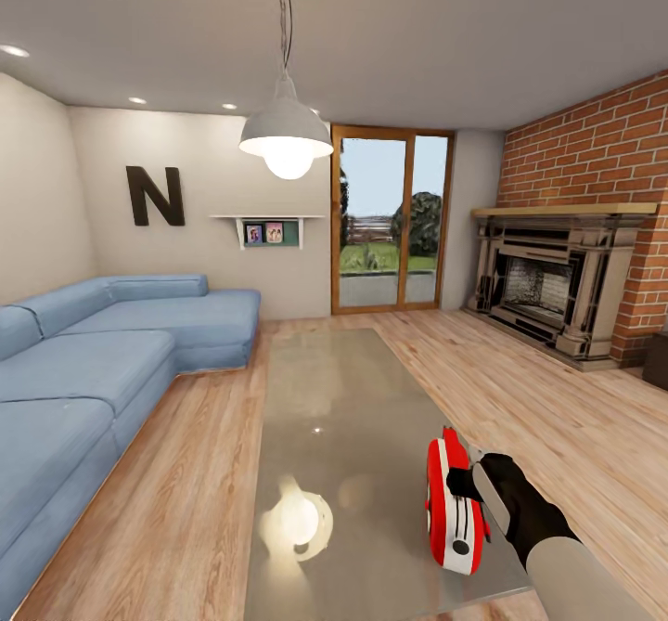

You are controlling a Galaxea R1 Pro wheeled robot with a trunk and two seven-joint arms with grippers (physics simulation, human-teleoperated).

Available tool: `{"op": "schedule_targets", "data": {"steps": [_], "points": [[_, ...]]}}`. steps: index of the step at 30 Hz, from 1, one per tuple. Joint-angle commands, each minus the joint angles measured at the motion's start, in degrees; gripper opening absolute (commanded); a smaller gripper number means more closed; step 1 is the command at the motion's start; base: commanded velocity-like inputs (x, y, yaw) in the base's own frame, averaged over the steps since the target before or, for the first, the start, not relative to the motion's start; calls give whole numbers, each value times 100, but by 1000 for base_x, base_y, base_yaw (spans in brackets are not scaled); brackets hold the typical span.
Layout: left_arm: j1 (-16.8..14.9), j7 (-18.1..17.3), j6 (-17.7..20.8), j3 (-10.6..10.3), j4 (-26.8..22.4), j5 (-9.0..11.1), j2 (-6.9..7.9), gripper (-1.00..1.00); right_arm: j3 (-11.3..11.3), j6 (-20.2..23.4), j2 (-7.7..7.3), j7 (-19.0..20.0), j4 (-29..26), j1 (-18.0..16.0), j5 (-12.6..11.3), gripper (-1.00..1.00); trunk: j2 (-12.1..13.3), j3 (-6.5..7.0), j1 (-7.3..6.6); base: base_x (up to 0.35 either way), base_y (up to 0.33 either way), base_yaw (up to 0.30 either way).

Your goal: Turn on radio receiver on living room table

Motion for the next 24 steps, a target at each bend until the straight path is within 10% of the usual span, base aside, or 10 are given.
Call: {"op": "schedule_targets", "data": {"steps": [1,24], "points": [[0,-2,0,0,3,-4,9,100,-3,-2,0,-4,-1,0,-7,-100,0,0,0,0,0,0],[0,4,6,8,16,-41,109,100,-8,-9,0,-8,-1,1,12,-100,281,126,-154,0,0,0]]}}
